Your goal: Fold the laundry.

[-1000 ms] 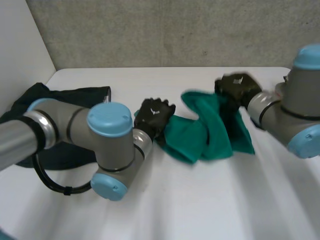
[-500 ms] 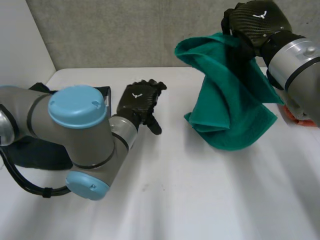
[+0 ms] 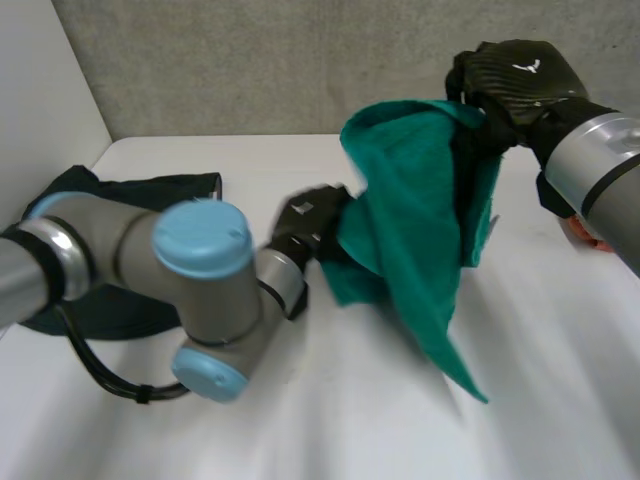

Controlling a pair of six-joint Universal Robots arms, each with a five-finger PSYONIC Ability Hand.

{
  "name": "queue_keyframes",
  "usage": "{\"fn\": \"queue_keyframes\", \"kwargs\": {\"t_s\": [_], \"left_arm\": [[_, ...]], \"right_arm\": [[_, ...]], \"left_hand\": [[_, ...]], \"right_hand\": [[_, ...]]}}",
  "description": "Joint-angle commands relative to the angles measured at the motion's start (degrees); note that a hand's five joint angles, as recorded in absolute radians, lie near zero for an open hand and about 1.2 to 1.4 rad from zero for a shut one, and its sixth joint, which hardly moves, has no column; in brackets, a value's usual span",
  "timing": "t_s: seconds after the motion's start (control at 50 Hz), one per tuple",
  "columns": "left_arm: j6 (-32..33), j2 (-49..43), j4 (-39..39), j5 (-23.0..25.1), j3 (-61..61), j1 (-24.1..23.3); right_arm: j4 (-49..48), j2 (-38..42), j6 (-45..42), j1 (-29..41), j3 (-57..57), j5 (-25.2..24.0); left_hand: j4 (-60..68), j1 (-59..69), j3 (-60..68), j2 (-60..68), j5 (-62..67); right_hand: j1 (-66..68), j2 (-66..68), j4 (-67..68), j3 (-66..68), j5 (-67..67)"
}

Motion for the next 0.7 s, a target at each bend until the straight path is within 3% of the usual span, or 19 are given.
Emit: {"fn": "queue_keyframes", "kwargs": {"t_s": [0.02, 0.26, 0.4, 0.5, 0.64, 0.7], "left_arm": [[6.26, 10.69, -0.41, -5.05, -4.95, 7.08], [10.3, 29.94, 1.35, -1.18, -17.26, 8.04], [18.38, 36.1, 4.77, -0.84, -18.76, 11.38], [22.61, 40.22, 5.66, -0.75, -18.23, 10.68], [22.7, 44.45, 7.5, -0.75, -18.93, 9.54], [22.7, 44.01, 7.68, -0.75, -19.11, 8.49]], "right_arm": [[-0.01, 0.12, -0.35, -9.02, 1.01, -0.53], [-0.89, 8.37, -0.71, -12.11, -2.06, 0.26], [-1.59, 8.47, -0.79, -11.93, -2.68, 0.0], [-9.12, 8.21, -0.53, -11.49, -2.42, 0.26], [-23.19, 8.73, 0.44, -11.32, -3.38, 0.35], [-24.44, 10.66, 0.35, -11.23, -4.7, 0.09]], "left_hand": [[11.52, 15.1, 12.07, 11.73, 14.72], [11.52, 15.1, 12.07, 11.73, 14.72], [11.52, 15.1, 12.07, 11.73, 14.72], [11.52, 15.1, 12.07, 11.73, 14.72], [11.52, 15.1, 12.07, 11.73, 14.72], [11.52, 15.1, 12.07, 11.73, 14.72]], "right_hand": [[25.46, 12.85, 11.86, 11.87, 15.75], [25.46, 12.85, 11.86, 11.87, 15.75], [25.46, 12.85, 11.86, 11.87, 15.75], [25.46, 12.85, 11.86, 11.87, 15.75], [25.46, 12.85, 11.86, 11.87, 15.75], [25.46, 12.85, 11.86, 11.87, 15.75]]}}
